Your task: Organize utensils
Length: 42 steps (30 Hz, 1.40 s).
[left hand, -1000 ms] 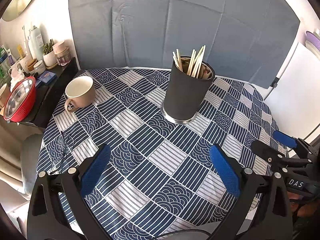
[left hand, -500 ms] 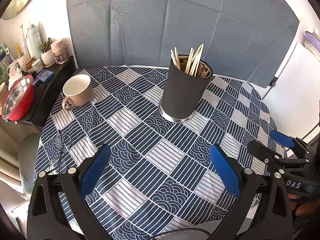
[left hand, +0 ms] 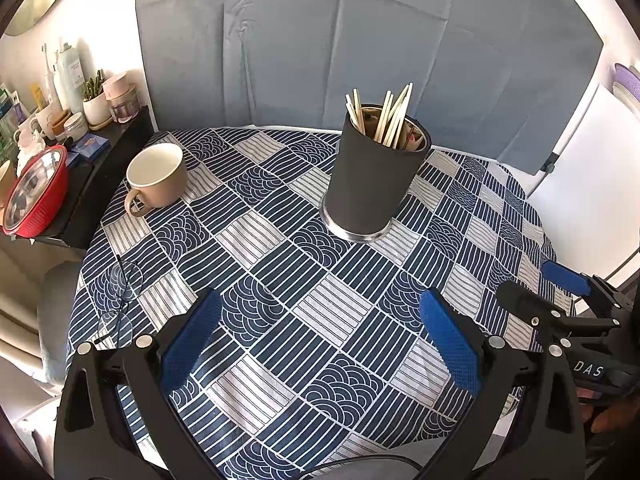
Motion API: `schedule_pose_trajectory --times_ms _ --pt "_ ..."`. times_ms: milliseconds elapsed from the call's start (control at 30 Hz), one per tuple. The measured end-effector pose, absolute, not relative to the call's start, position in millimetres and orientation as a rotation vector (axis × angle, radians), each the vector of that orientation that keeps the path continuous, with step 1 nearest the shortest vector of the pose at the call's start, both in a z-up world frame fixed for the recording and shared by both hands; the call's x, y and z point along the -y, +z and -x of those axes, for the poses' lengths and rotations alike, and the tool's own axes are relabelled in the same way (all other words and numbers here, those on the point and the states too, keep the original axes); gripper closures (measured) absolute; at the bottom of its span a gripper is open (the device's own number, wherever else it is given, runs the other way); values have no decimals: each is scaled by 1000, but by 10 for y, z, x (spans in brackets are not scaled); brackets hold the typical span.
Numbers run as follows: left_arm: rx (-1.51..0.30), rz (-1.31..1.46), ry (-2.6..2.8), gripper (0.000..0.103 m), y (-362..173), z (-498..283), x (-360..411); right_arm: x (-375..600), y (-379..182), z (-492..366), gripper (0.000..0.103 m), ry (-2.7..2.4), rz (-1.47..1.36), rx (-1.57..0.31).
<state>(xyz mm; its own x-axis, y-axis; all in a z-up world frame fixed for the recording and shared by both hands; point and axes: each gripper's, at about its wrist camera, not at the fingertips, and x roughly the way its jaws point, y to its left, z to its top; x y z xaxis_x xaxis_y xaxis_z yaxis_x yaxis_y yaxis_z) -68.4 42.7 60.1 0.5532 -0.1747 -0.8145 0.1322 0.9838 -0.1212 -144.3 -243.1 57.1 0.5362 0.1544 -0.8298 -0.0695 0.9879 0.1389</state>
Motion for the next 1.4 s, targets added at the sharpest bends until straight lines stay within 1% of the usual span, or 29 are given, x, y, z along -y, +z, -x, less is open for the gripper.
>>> schedule_pose_trajectory --times_ms 1400 --pt "-982 22 -159 6 570 589 -437 2368 517 1350 10 135 -81 -1011"
